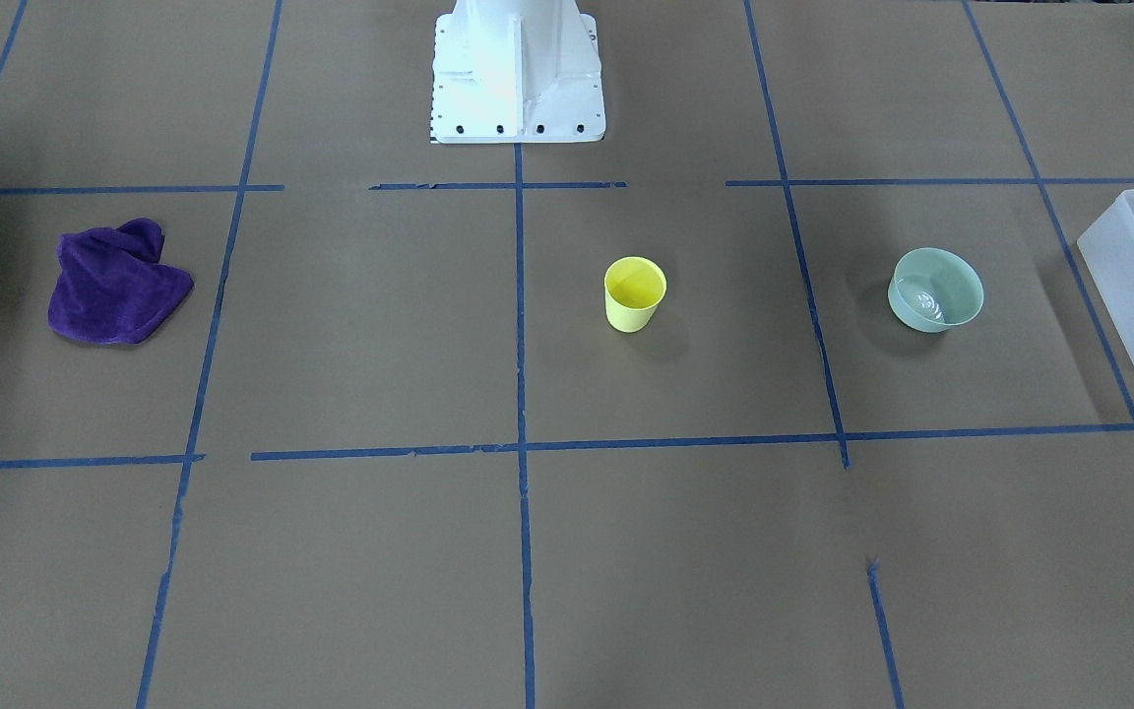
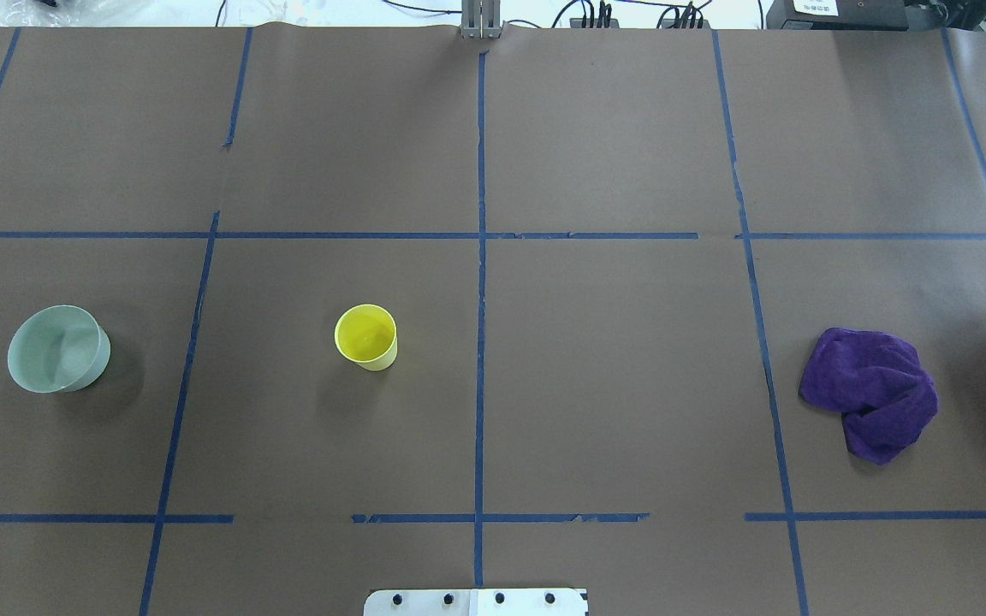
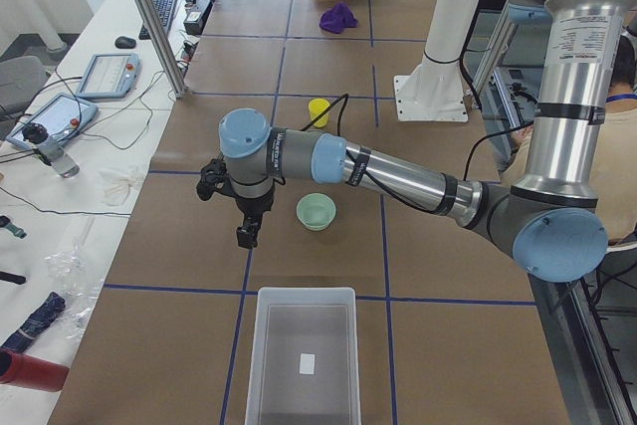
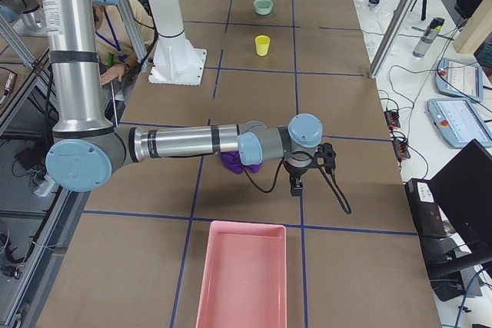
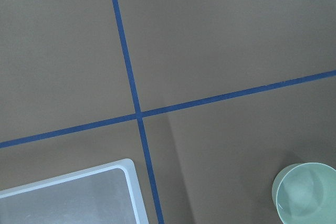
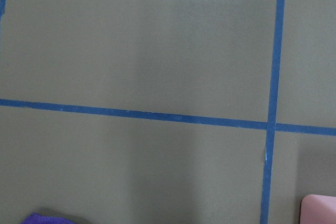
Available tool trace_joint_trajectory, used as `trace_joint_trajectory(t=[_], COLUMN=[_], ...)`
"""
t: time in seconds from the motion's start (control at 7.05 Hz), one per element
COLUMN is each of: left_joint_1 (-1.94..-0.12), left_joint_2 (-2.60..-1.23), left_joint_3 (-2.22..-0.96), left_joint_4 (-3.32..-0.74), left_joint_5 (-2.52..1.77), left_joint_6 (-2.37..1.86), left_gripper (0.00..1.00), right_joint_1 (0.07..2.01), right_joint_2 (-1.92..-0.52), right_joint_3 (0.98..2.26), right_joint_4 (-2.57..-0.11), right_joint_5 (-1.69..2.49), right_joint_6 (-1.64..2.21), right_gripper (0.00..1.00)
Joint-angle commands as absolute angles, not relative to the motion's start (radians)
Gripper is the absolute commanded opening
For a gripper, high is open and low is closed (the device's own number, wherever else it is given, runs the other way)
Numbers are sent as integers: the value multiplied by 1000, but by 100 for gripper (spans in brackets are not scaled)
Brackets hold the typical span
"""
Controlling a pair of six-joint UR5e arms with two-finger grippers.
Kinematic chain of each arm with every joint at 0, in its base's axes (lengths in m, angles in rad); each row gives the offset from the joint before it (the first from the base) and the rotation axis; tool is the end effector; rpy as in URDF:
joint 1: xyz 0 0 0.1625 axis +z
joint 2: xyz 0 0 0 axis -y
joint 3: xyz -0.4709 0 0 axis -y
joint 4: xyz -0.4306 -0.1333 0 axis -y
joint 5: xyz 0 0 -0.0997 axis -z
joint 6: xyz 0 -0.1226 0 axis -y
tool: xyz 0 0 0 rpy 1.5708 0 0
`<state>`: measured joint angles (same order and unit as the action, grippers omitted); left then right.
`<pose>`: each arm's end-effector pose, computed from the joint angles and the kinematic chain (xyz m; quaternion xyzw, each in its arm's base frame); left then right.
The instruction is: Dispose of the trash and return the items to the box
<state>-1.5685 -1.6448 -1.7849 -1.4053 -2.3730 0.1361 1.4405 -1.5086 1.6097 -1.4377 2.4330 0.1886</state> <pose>-0.0439 -0.5571 0.5821 0.0823 0.3851 0.0874 0.9150 -0.0346 -0.5735 0.6435 0.0389 -0.4266 -0.0225 0.9033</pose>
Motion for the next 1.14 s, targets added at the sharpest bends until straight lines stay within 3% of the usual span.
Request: trace_joint_trajectory(t=[0.0,0.43,0.85,0.99], left_joint_1=[-1521,-1286,-1076,-1009], left_joint_2=[-1637,-1641,-1673,-1743], left_joint_3=[-1784,-1847,-1986,-1959], left_joint_4=[-1460,-1756,-1769,-1764], left_joint_5=[-2375,-2373,-2361,-2311], left_joint_6=[141,-213,-706,-851], left_gripper=[100,100,100,100], right_joint_1=[1440,1428,1428,1428], right_joint_2=[-1520,-1520,-1517,-1511], right_joint_3=[1608,1603,1608,1606], right_joint_4=[-1380,-1330,-1330,-1330], right_joint_5=[2436,2438,2439,2439], right_joint_6=[196,199,199,201], right_gripper=[100,100,100,100])
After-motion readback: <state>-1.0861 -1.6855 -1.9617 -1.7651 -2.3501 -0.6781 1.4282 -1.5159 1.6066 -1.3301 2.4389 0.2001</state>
